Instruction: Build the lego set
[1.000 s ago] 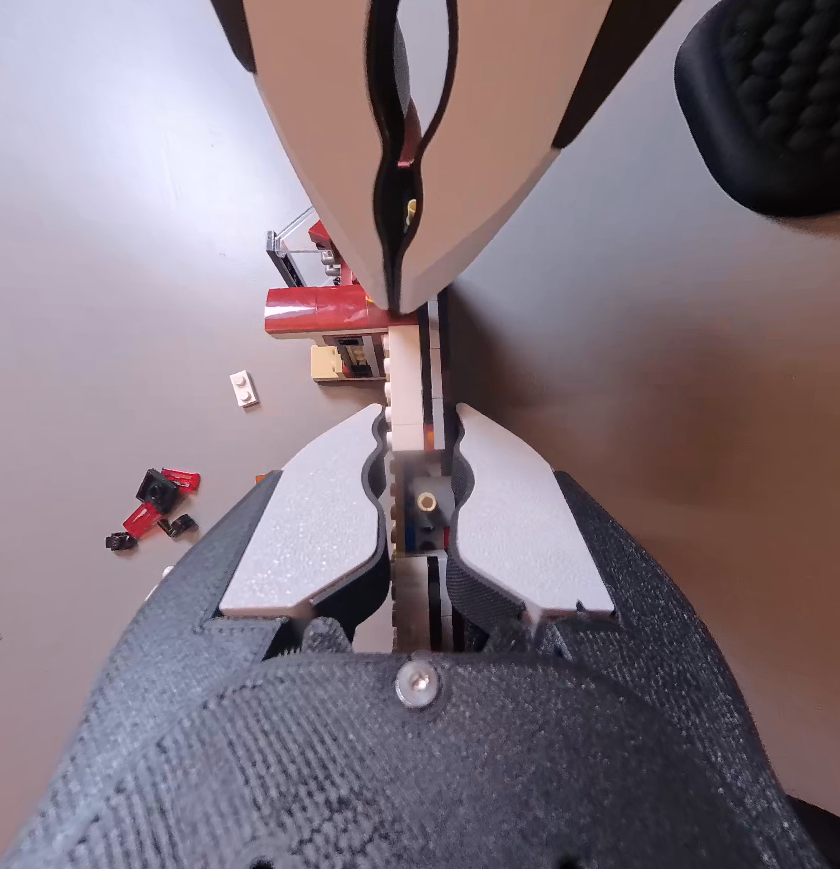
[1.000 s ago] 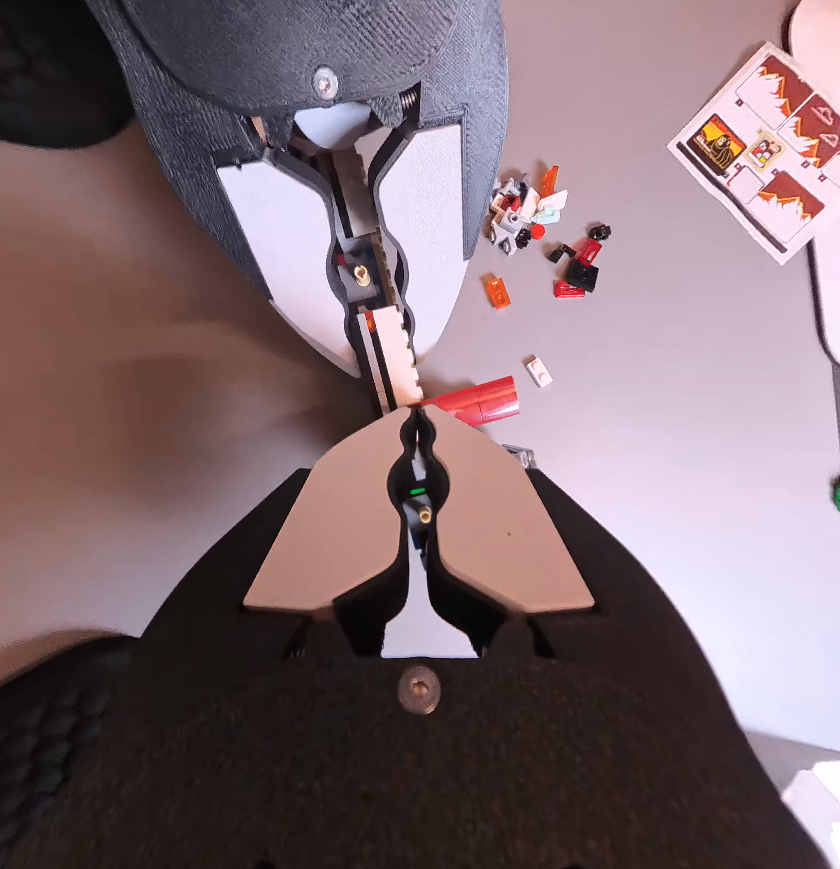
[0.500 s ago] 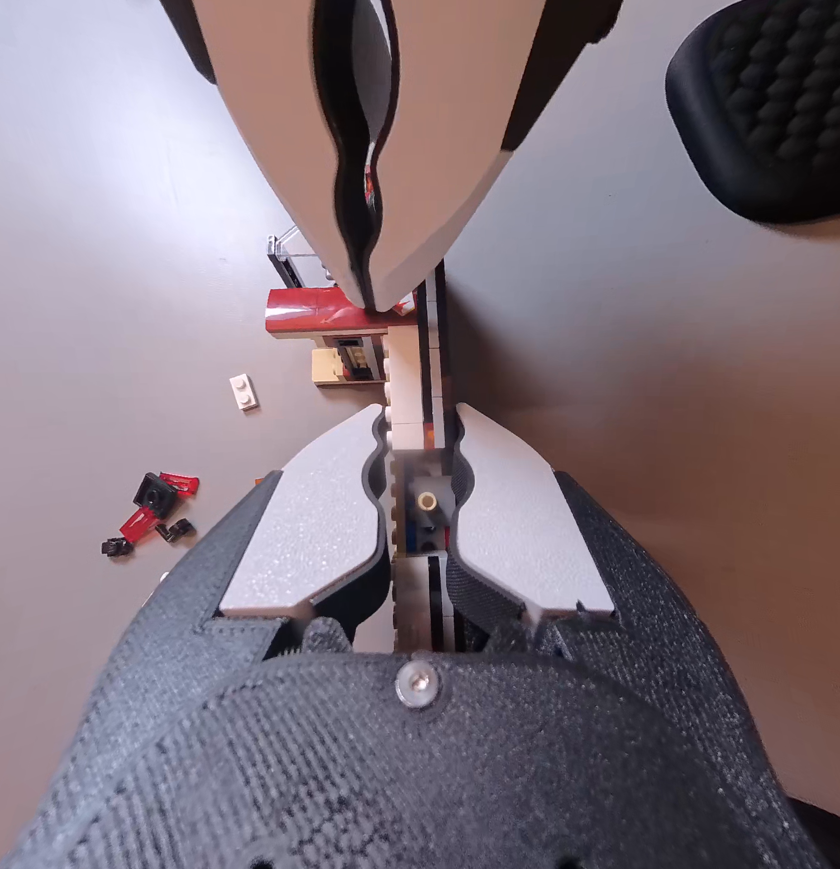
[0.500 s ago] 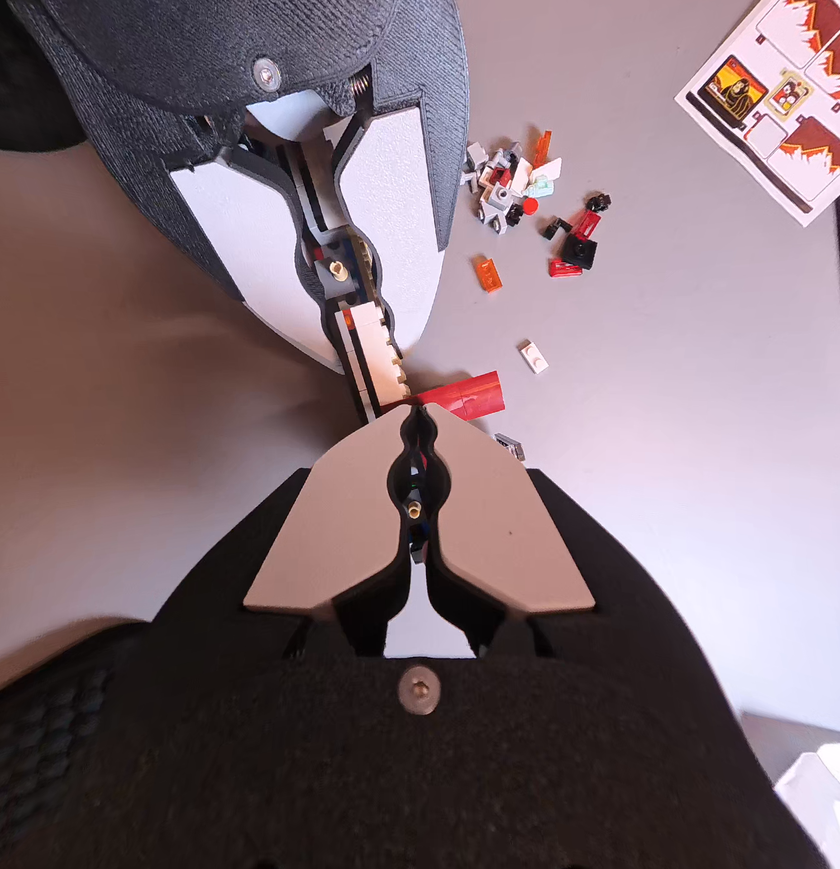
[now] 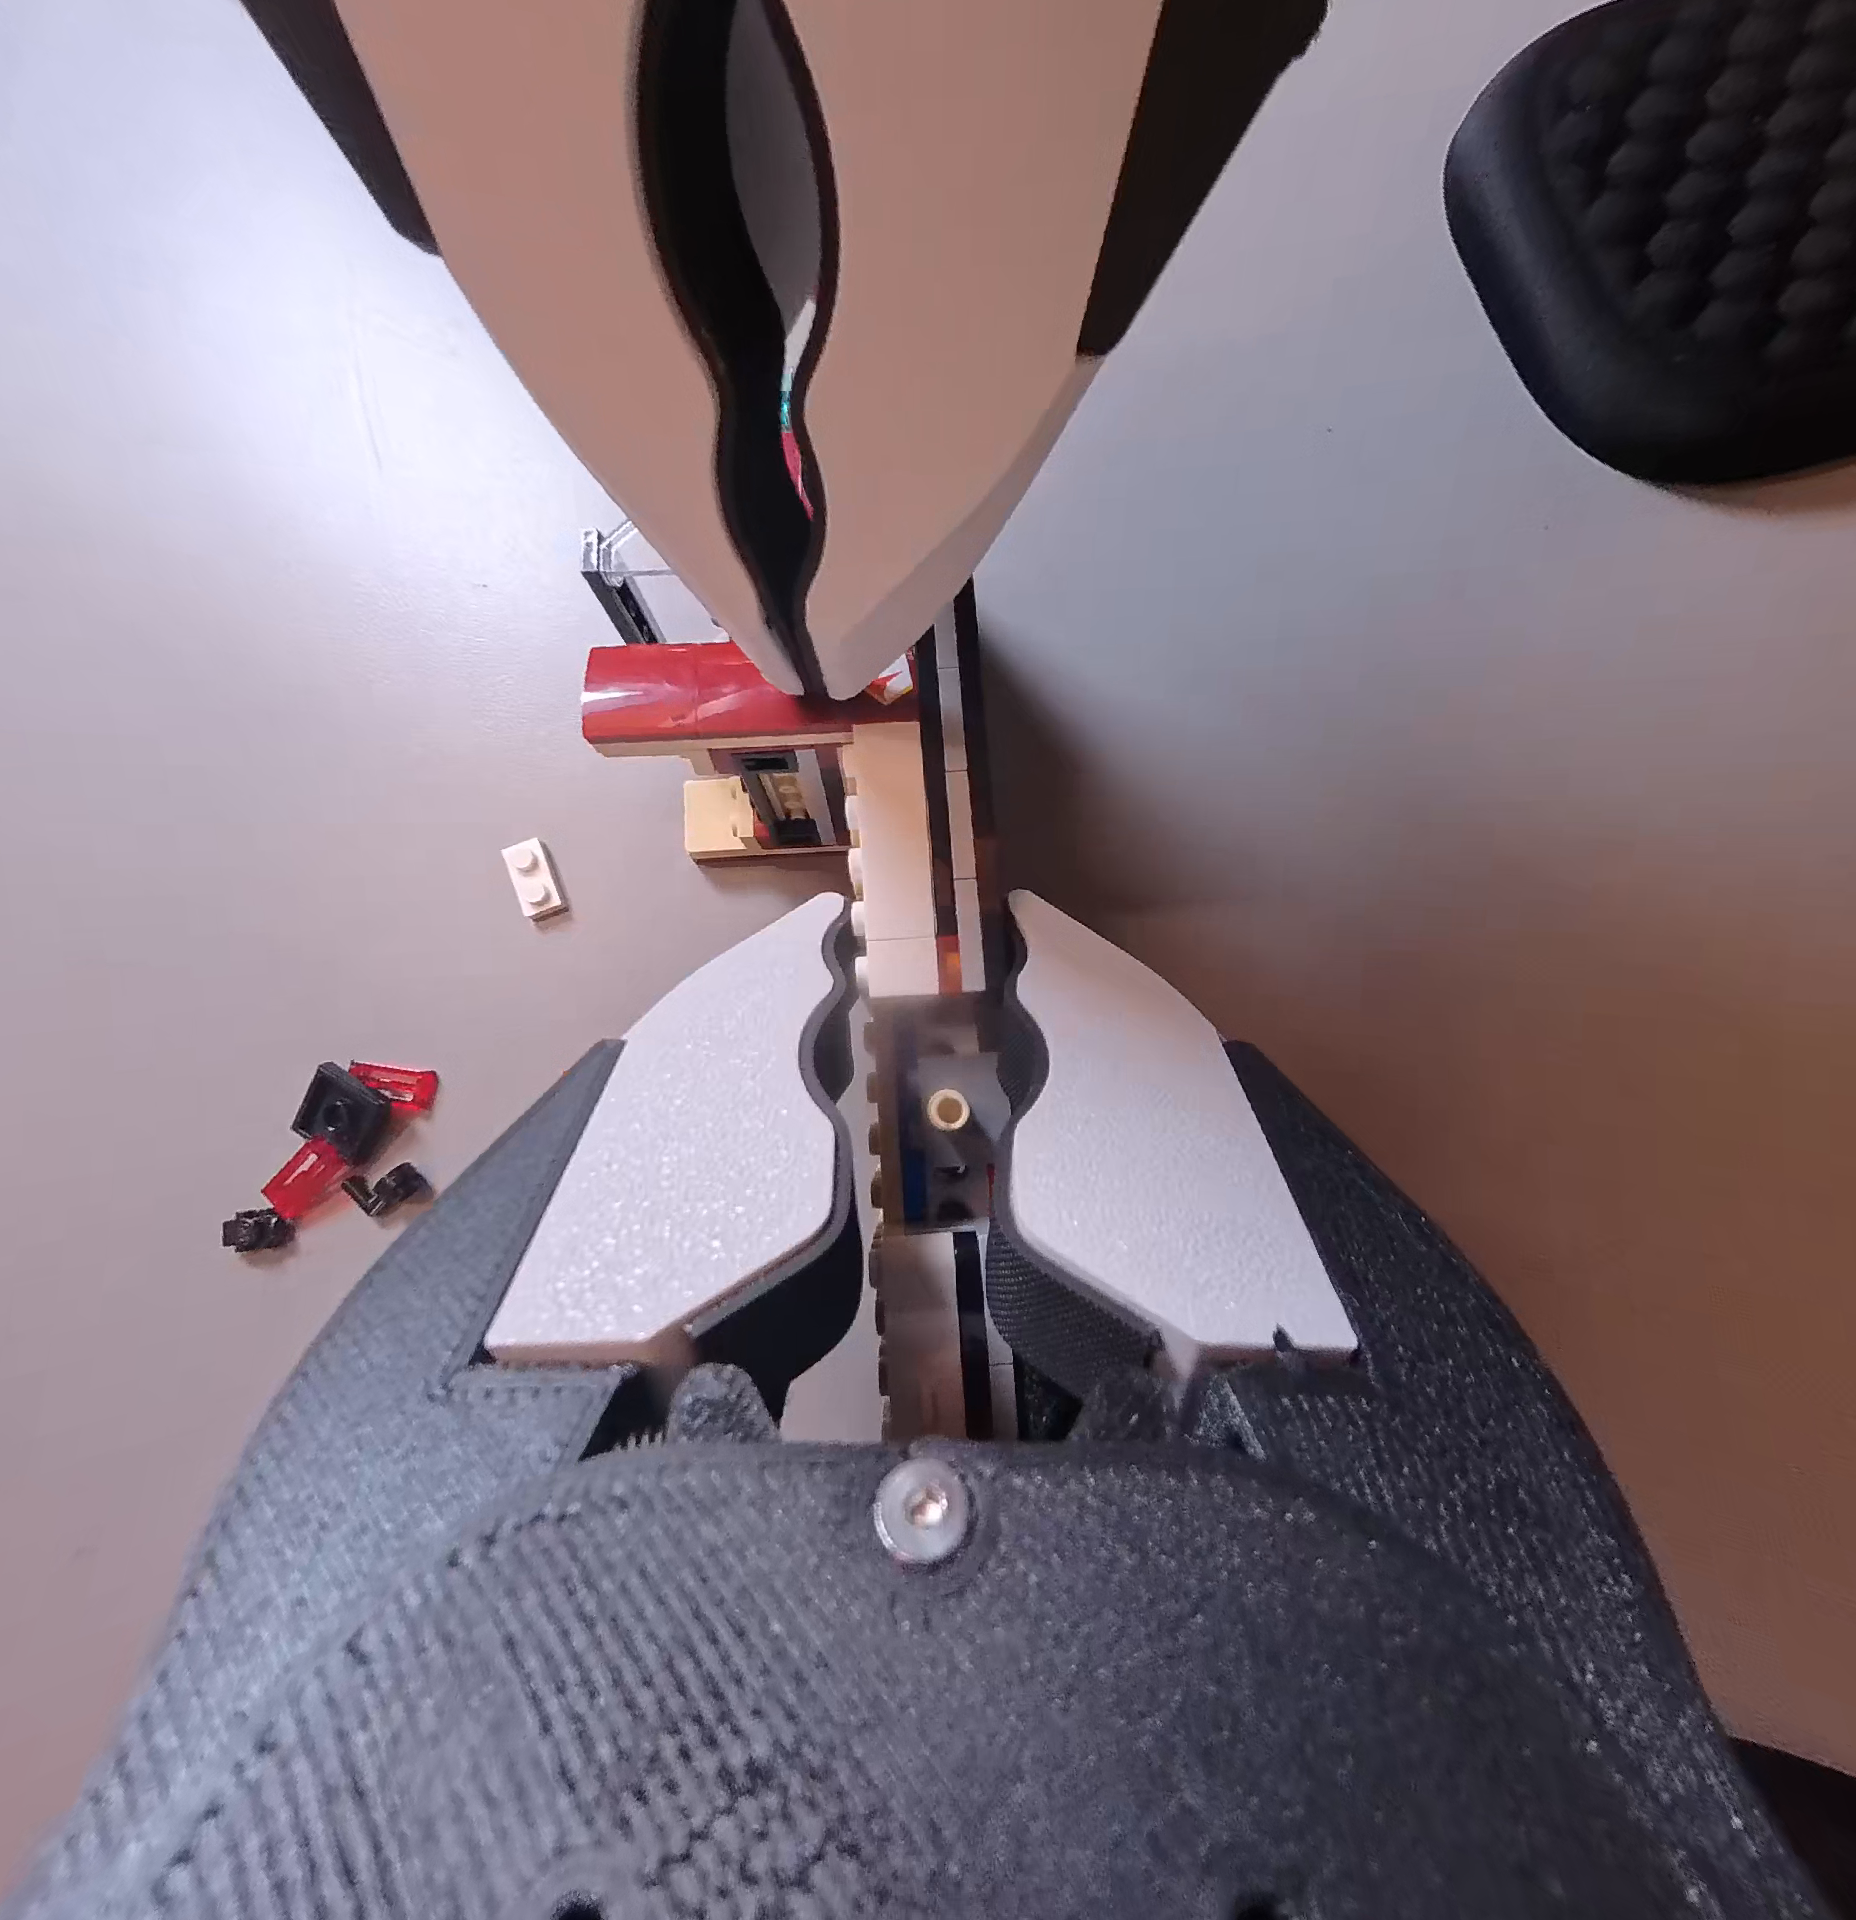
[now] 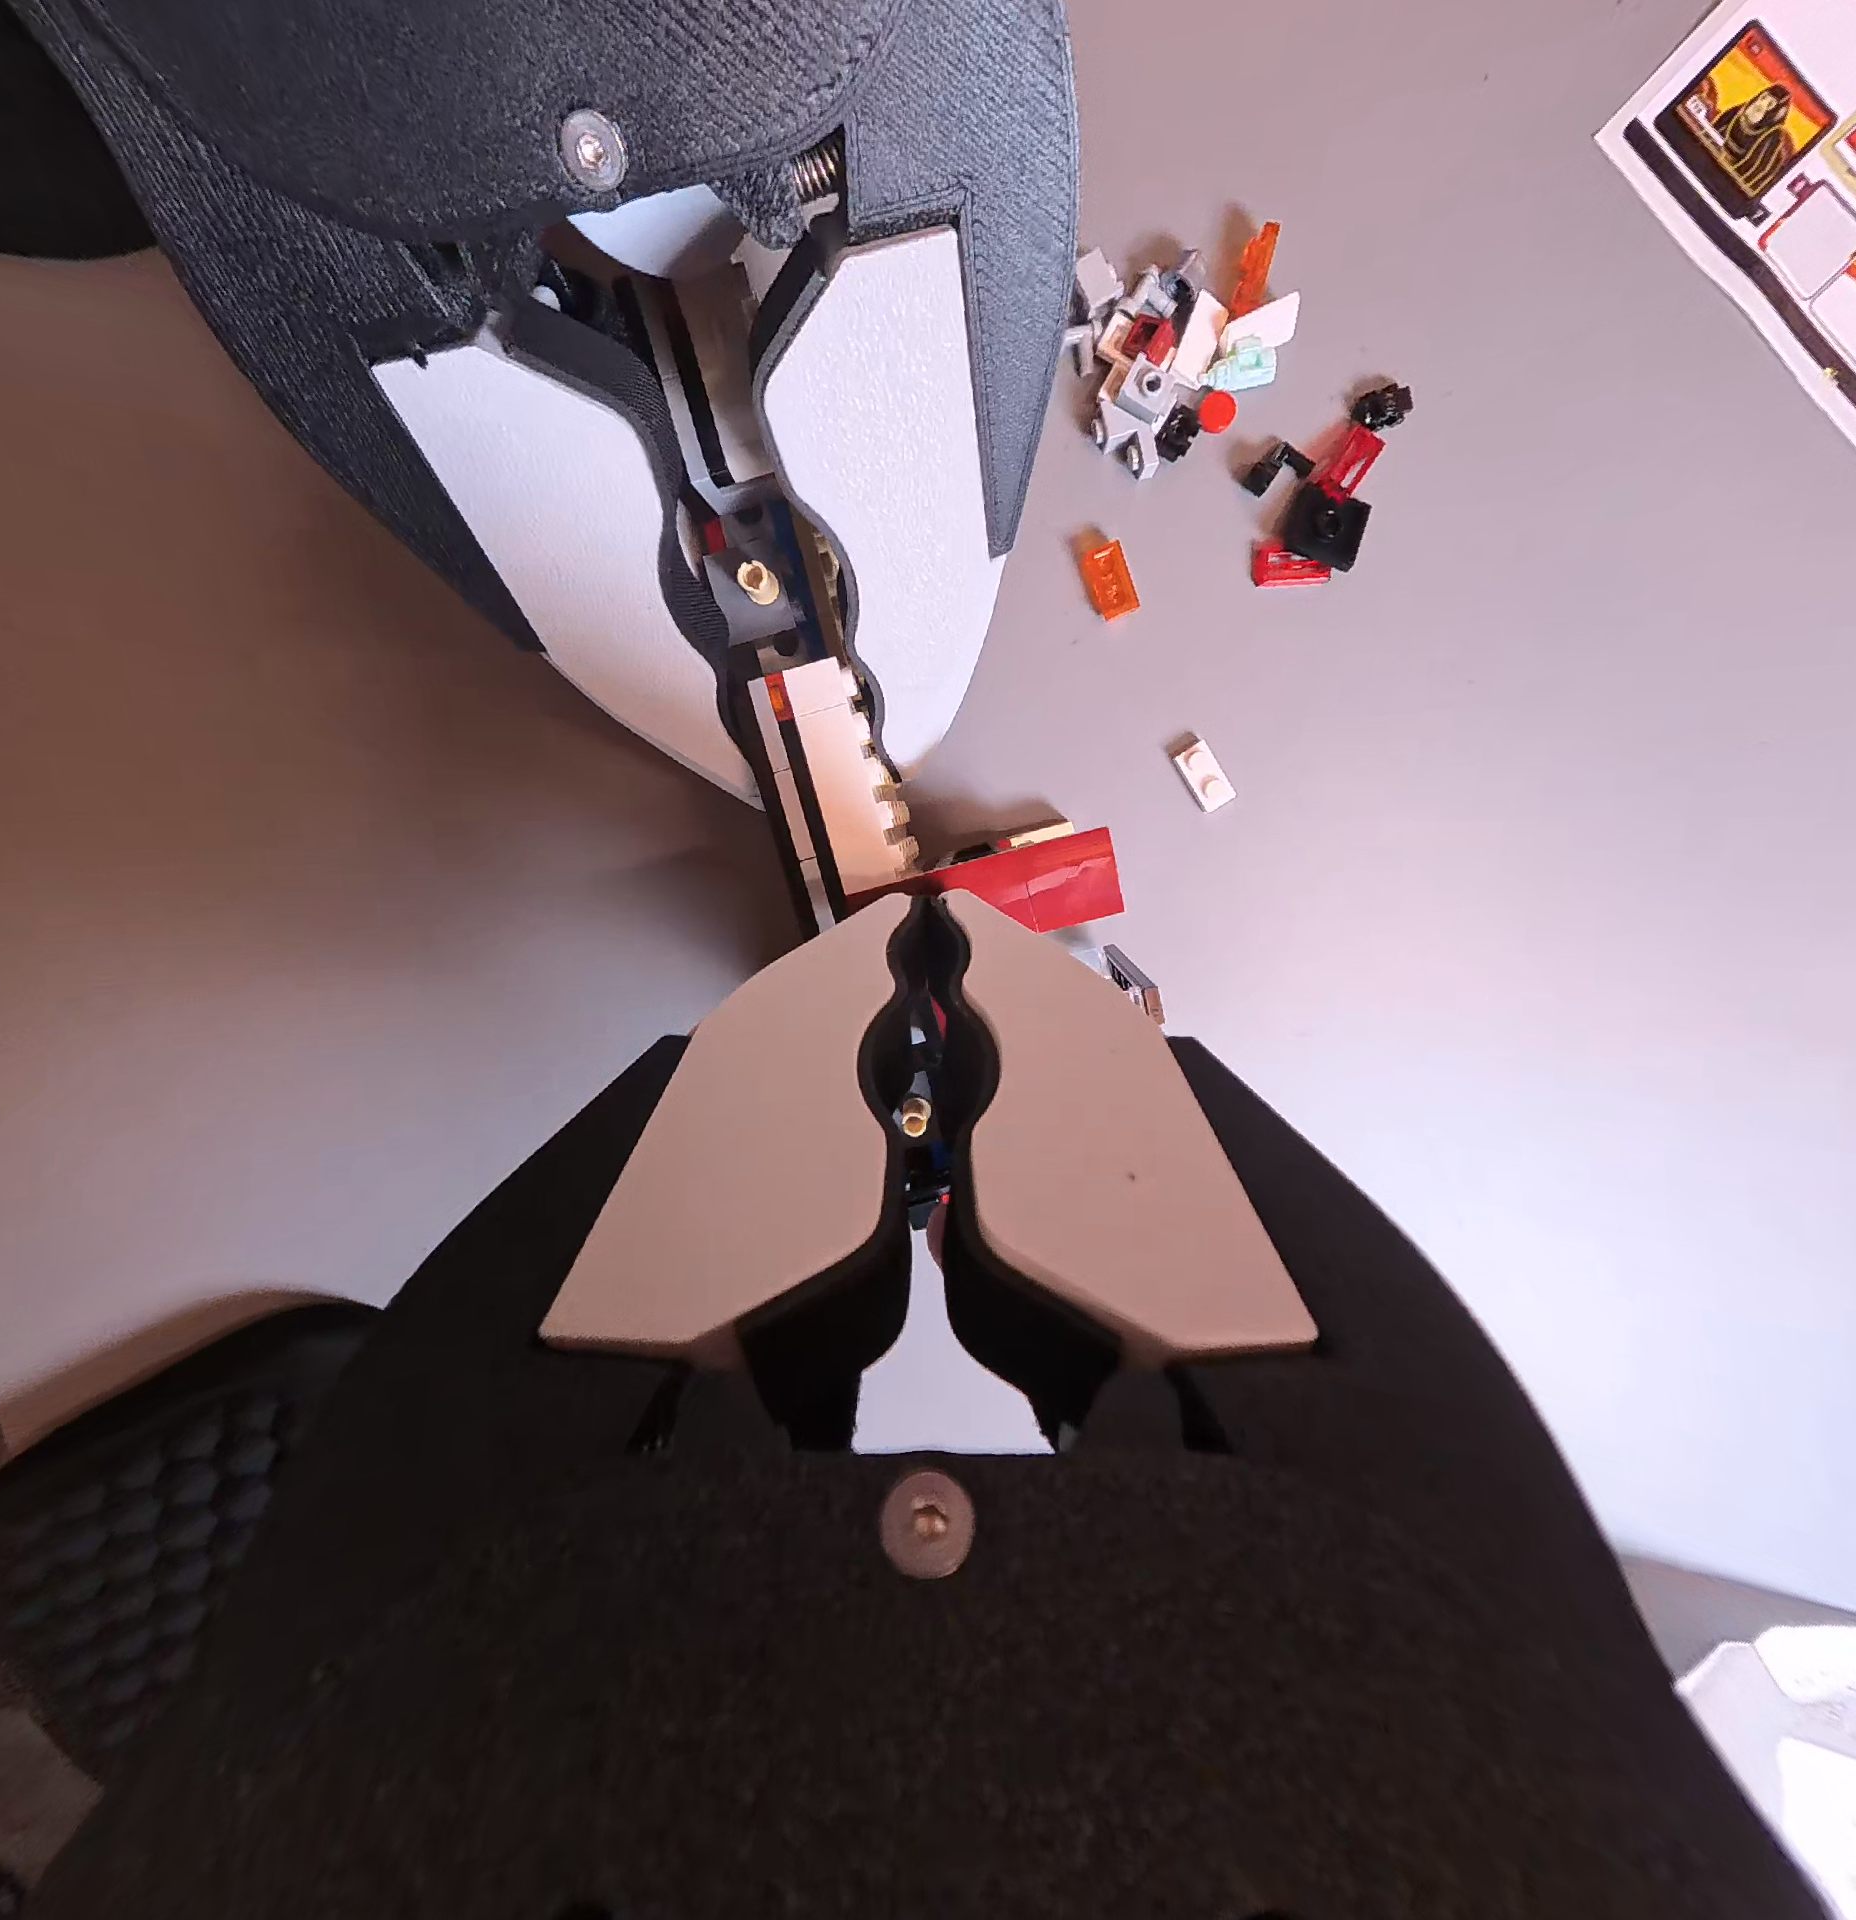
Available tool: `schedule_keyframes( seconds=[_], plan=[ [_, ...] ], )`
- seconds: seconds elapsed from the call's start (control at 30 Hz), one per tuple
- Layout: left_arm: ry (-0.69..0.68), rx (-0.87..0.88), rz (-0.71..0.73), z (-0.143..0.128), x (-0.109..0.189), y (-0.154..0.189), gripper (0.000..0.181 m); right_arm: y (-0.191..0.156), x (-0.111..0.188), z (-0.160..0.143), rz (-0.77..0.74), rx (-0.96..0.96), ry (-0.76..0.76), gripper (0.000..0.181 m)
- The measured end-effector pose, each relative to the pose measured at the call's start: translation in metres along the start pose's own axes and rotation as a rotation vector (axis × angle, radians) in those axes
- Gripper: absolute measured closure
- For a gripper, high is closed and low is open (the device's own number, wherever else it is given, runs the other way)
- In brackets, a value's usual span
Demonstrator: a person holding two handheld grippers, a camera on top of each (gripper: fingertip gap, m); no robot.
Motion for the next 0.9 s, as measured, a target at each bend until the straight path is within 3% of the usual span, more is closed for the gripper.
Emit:
schedule_keyframes(
  seconds=[0.37, 0.67, 0.9],
  plan=[
    [0.008, -0.021, -0.007, 0.0001, -0.0006, -0.0005, 0.157, 0.0011, -0.0005, 0.0020, 0.021, -0.008, -0.050, 0.181],
    [0.023, 0.000, -0.004, -0.0002, -0.0005, -0.0005, 0.157, 0.0021, 0.0033, 0.0060, -0.027, -0.010, 0.050, 0.181],
    [0.023, -0.009, -0.005, -0.0003, -0.0005, -0.0007, 0.157, 0.0062, -0.0001, 0.0055, -0.029, -0.002, 0.022, 0.181]
  ],
)
Point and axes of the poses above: each gripper's, where its closed fingertips meet, x back along the fingers, z out of its top, y = z × x across the jaws, the point moved 4 cm from there along x, back along the fingers, and after that the axes turned 12 degrees about -x, right-handed, at the moved point
